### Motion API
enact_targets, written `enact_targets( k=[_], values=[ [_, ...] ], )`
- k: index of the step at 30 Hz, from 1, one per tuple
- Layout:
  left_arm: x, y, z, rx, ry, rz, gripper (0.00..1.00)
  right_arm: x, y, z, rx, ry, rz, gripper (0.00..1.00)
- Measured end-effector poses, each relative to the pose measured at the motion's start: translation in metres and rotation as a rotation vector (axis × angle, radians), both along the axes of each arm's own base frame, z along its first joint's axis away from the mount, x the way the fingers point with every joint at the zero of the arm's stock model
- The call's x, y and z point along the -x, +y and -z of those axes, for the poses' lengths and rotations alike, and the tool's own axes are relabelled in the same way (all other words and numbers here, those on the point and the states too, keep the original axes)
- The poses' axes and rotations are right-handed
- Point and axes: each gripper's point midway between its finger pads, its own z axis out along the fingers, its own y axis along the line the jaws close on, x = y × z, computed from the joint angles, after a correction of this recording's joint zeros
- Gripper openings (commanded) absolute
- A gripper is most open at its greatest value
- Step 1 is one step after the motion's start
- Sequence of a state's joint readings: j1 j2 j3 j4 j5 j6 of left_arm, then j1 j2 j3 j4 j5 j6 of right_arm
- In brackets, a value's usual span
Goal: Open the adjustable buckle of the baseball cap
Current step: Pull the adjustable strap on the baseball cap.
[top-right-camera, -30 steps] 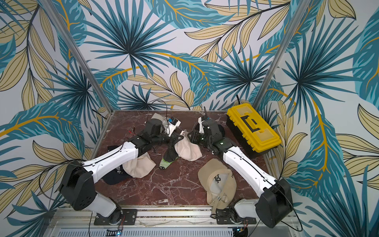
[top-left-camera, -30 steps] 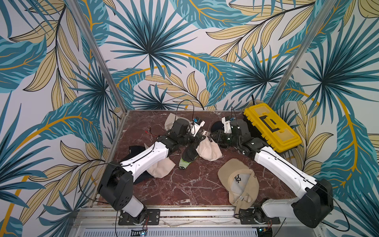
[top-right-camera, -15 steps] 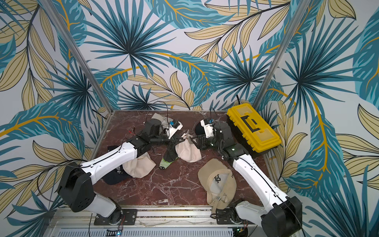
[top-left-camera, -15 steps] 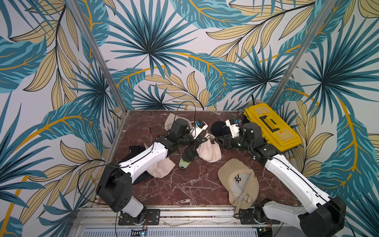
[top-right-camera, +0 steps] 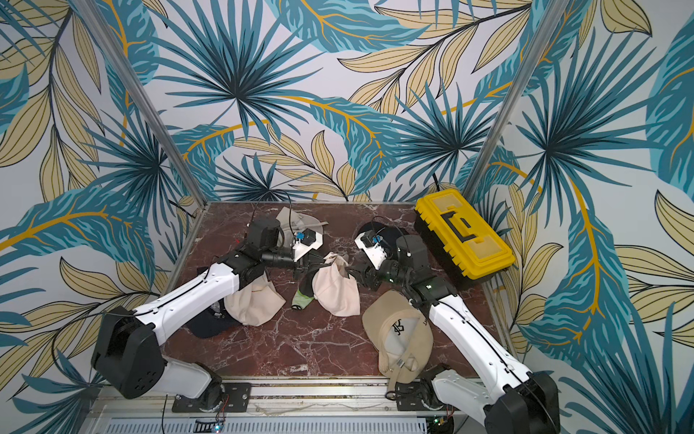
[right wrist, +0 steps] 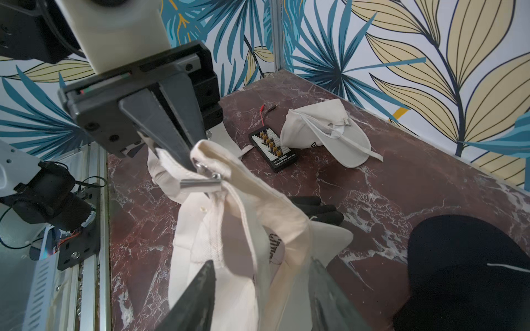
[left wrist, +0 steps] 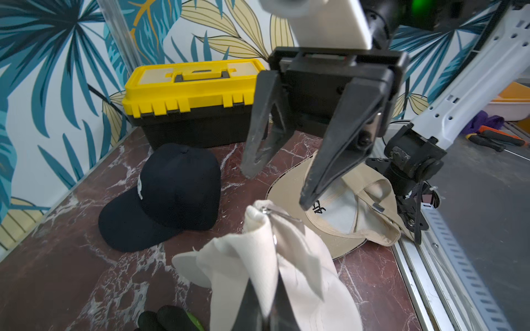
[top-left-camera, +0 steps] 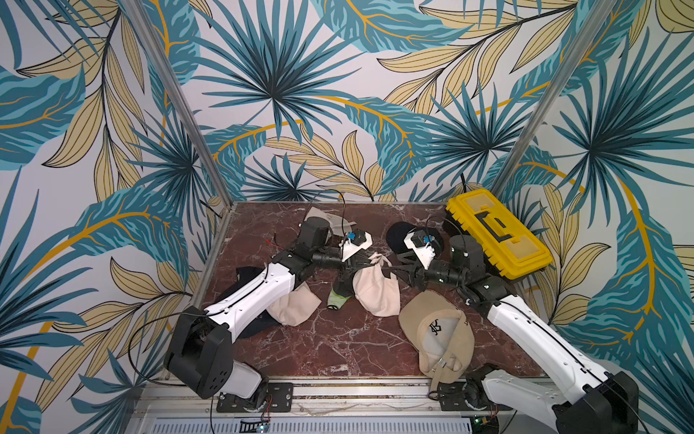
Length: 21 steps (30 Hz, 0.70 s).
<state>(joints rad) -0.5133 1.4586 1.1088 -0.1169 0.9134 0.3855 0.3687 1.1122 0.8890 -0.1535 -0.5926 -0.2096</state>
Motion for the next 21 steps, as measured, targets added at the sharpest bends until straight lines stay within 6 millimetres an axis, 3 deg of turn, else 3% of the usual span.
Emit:
enact_targets(
  k=[5, 9, 21],
  values=[
    [0.008, -0.001, -0.004, 0.018, -0.018, 0.049, 0.00, -0.009, 0.013, -0.004, 0.002, -0.002, -0.073, 0.41],
    [0.009, -0.001, -0.004, 0.021, -0.018, 0.058, 0.00, -0.010, 0.021, -0.003, -0.009, 0.008, -0.129, 0.02],
    [0.003, 0.001, -0.001, 0.004, -0.010, 0.018, 0.00, -0.014, 0.013, 0.010, -0.009, 0.120, -0.053, 0.00]
  ],
)
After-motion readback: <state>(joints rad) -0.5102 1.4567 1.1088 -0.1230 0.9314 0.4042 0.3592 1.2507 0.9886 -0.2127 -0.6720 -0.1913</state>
